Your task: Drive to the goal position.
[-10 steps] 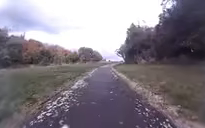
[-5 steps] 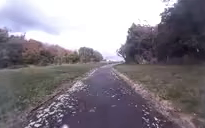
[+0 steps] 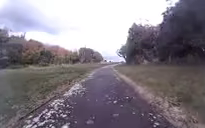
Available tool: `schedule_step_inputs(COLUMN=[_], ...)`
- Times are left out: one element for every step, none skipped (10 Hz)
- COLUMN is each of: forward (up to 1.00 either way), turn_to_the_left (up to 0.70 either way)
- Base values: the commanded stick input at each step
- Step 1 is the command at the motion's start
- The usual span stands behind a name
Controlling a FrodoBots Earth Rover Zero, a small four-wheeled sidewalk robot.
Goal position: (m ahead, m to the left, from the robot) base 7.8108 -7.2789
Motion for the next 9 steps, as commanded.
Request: schedule_step_inputs(forward=[0.6, 0.6, 0.6, 0.6, 0.6, 0.6, 0.6, 0.6, 0.6], turn_to_the_left=[0.0, 0.0, 0.0, 0.0, 0.0, 0.0, 0.0, -0.04, -0.11])
